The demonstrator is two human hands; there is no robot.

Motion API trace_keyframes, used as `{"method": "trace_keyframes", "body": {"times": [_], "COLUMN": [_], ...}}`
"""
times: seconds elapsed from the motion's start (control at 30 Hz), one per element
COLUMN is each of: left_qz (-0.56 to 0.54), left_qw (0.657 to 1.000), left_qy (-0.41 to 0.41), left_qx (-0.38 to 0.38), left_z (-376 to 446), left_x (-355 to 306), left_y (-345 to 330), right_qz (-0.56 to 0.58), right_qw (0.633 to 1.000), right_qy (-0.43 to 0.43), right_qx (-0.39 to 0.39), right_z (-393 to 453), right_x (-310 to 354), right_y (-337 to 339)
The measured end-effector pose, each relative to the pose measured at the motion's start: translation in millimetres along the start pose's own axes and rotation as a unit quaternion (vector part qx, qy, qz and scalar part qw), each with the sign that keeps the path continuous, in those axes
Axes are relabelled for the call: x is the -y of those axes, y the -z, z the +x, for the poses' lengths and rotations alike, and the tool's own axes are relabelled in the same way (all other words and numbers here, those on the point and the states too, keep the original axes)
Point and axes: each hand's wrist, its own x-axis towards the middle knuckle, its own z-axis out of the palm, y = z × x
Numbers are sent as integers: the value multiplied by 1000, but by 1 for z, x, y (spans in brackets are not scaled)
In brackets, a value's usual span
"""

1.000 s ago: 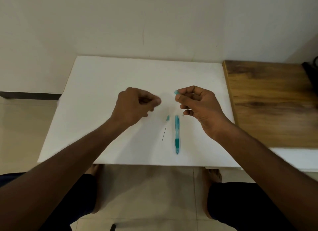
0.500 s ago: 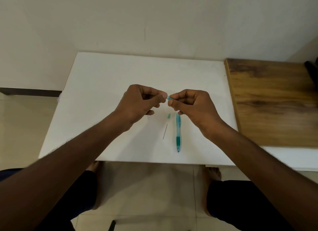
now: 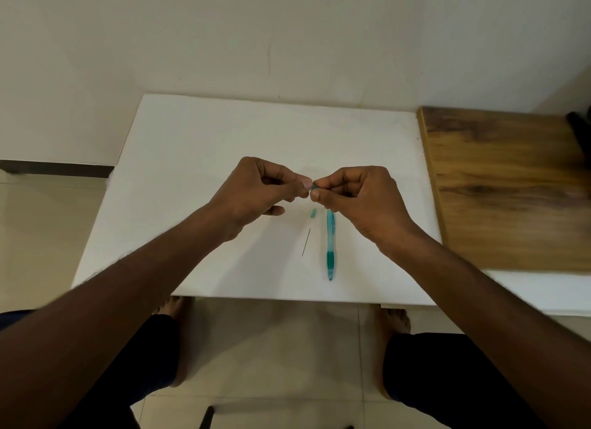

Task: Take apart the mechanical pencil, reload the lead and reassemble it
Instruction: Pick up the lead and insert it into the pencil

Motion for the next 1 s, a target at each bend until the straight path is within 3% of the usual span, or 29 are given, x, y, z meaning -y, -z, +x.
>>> {"method": "trace_keyframes", "body": {"times": [0.17, 0.27, 0.37, 0.5, 0.67, 1.0], "left_qz": [7, -49, -83, 111, 258, 277], "left_qw": [999, 998, 993, 978, 950, 943], "left_qy": [-28, -18, -16, -46, -66, -61], "left_qx": [-18, -28, -79, -172, -161, -172], "left_z": [-4, -2, 4, 10, 17, 21], "left_x": [-4, -10, -13, 2, 23, 32], "left_y": [-4, -3, 8, 23, 13, 10], "right_qz": [8, 14, -114, -262, -396, -389], "right_qw": [1000, 999, 992, 964, 914, 914], "right_qy": [-1, -8, 18, 31, -57, -97], "right_qx": [-26, -49, -59, -16, 74, 63], "right_z": [-3, -1, 4, 8, 5, 3], "right_x": [3, 9, 13, 4, -21, -29], "right_y": [-4, -9, -1, 23, 13, -7]}}
